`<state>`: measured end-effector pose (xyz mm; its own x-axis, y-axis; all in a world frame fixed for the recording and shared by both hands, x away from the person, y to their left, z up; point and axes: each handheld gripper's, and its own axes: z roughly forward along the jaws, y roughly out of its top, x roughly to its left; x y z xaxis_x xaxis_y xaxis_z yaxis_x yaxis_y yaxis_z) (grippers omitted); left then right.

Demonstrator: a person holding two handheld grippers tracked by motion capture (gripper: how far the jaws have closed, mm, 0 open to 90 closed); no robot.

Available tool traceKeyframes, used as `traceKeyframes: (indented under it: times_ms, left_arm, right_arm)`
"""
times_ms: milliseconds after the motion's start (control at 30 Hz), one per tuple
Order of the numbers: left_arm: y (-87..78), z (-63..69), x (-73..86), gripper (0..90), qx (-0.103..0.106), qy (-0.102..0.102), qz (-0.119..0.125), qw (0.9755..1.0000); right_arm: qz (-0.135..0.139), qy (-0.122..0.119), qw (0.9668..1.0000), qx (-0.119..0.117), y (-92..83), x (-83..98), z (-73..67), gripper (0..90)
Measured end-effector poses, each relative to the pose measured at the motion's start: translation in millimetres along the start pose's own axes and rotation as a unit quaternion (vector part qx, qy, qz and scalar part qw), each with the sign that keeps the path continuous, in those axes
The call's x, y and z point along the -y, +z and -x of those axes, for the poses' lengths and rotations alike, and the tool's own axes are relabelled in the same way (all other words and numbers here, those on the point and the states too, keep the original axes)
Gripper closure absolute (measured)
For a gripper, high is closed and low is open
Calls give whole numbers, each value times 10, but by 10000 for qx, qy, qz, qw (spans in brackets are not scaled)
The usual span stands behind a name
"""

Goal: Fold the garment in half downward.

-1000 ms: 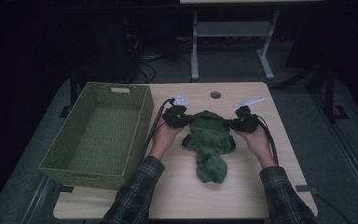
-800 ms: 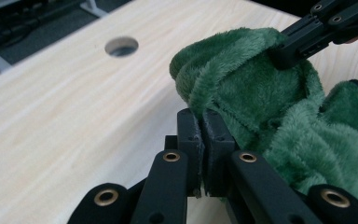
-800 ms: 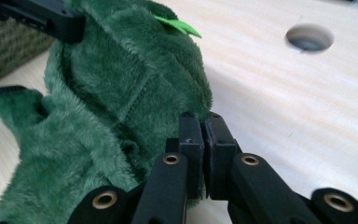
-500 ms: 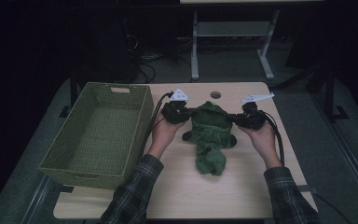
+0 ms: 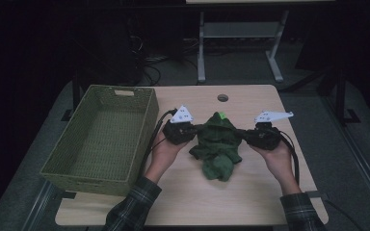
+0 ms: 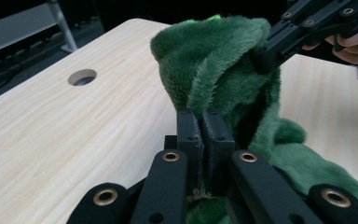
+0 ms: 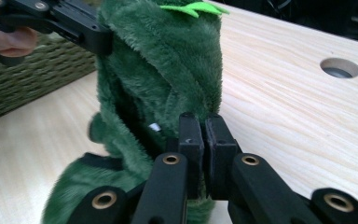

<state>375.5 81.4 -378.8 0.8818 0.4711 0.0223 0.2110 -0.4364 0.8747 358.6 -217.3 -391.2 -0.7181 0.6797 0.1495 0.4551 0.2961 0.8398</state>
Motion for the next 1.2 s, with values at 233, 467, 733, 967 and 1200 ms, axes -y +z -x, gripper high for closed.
traceKeyframes:
  times_ms: [233,467,733,967,1200]
  left_arm:
    - [-92,168,160,867,205,129,45,9997]
    - [-154,301,324,867,430,124,63,9990]
    - [-124,505,570,866,702,186,-167,9972]
    - [-62,663,753,866,937,307,-486,9939]
    - [57,737,866,843,1006,382,-843,9906]
  right_arm:
    - [-26,-37,9996,-285,-97,175,-164,865]
    - [-73,-94,9991,-395,-148,369,-258,861]
    - [-252,-117,9983,-507,-146,601,-387,850]
    - [-399,-160,9976,-536,-136,774,-491,835]
    - [-671,-257,9964,-454,-103,927,-568,779]
